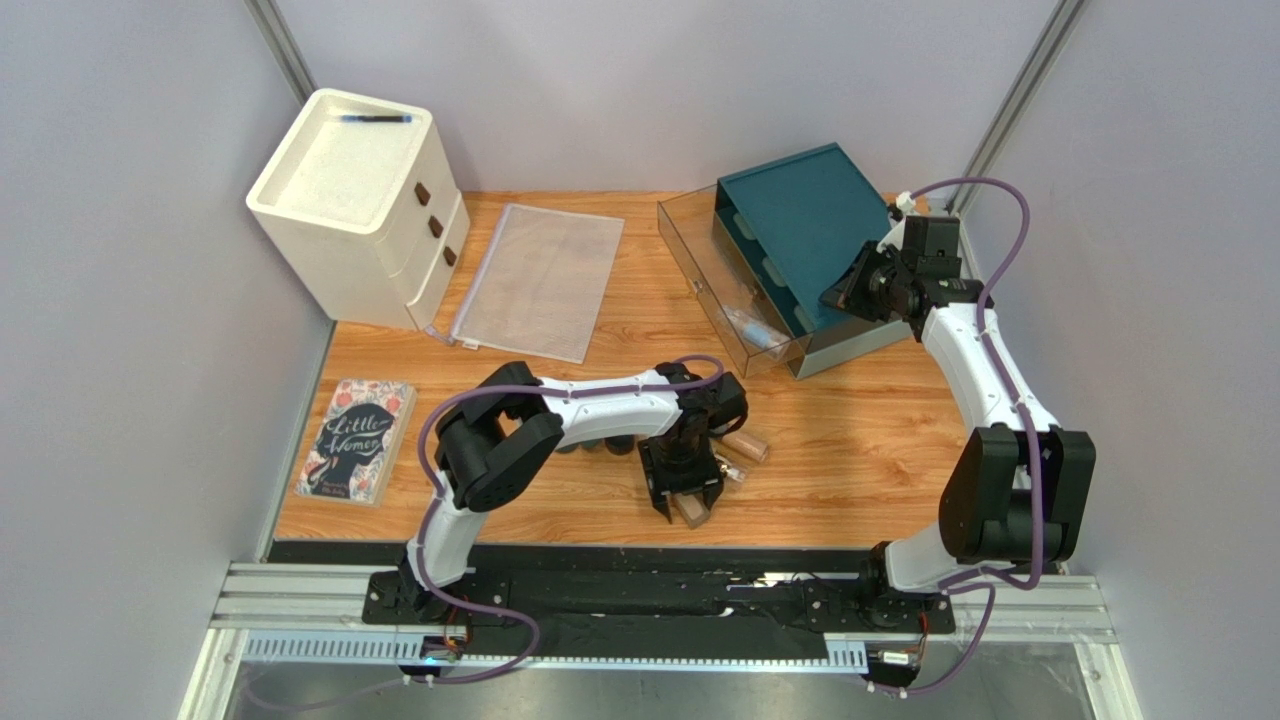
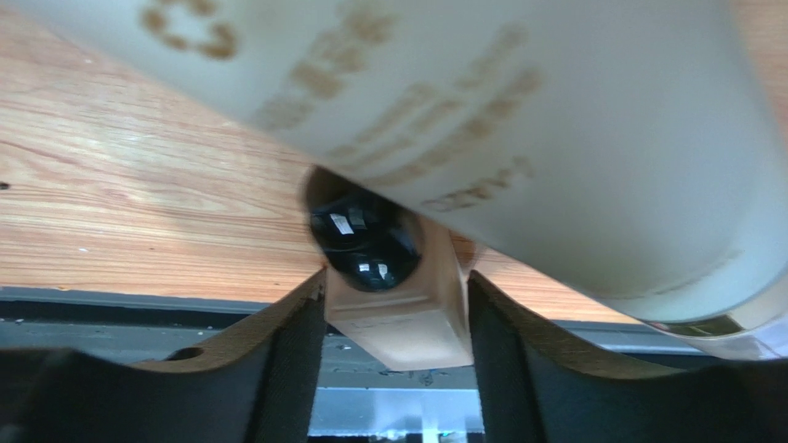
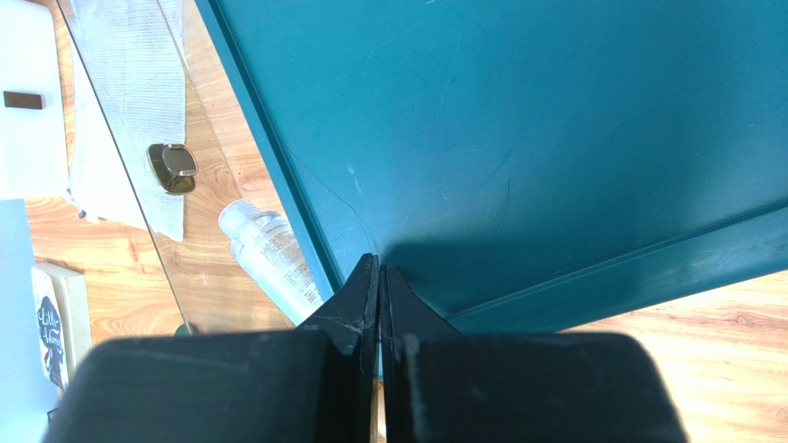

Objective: Organize the makeup

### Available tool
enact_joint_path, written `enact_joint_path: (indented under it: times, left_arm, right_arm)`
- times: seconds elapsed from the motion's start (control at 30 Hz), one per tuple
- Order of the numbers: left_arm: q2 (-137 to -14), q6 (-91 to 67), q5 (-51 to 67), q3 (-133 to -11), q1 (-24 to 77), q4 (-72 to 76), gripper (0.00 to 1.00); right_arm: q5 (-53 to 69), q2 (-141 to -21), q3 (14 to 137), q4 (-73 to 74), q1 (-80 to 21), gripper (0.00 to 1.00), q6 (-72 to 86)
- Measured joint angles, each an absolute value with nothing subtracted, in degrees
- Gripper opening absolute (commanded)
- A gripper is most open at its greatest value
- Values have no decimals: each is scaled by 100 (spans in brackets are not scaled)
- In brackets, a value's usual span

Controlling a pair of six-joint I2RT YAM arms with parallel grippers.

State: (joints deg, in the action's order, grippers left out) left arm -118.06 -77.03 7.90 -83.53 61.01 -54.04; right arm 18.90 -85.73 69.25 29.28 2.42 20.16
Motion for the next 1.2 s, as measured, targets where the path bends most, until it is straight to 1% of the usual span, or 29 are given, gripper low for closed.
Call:
enact_joint_path:
  times: [0.1, 0.13, 0.17, 0.2, 0.23, 0.27, 0.5, 0.67, 0.77, 0.9, 0.97, 1.03, 1.2]
  left_arm:
    - [-11725, -7627, 760, -8217, 6099, -5417, 46]
    - [-11688, -7616, 744, -8158, 6099, -5417, 33]
    - [-11631, -7588, 735, -8068, 6099, -5406, 27]
    - [-11587, -7592, 731, -7996, 6099, -5404, 18]
    - [-11522, -7511, 714, -7907, 6097, -5408, 4]
    - [-11502, -7513, 720, -7867, 6097, -5408, 0]
    - [-11480, -7393, 731, -7841, 6086, -5422, 0]
    - [-11432, -7249, 447, -7883, 6093, -5588, 0]
    - [-11161, -7183, 64, -7883, 6093, -5802, 0]
    - [-10350, -7041, -454, -7979, 6086, -6012, 0]
    - [-9874, -6901, -735, -8309, 6071, -6128, 0]
    - [-9679, -6751, -910, -8667, 6042, -6152, 0]
    - [-9596, -6224, -1028, -9697, 5763, -5769, 0]
  right_arm:
    - [1909, -8580, 6925, 2926, 246, 0, 2027]
    - [1911, -8582, 6925, 2926, 246, 0, 2034]
    - [1911, -8582, 6925, 2926, 246, 0, 2036]
    - [1911, -8582, 6925, 2926, 250, 0, 2036]
    - [1918, -8584, 6925, 2926, 252, 0, 2043]
    - [1920, -8584, 6925, 2926, 255, 0, 2049]
    - [1951, -8591, 6925, 2926, 272, 0, 2080]
    - [1973, -8595, 6925, 2923, 276, 0, 2088]
    - [1994, -8604, 6925, 2919, 283, 0, 2108]
    - [2060, -8637, 6925, 2871, 283, 0, 2128]
    - [2104, -8656, 6928, 2845, 283, 0, 2143]
    - [2117, -8661, 6928, 2836, 283, 0, 2147]
    - [2143, -8680, 6928, 2816, 283, 0, 2167]
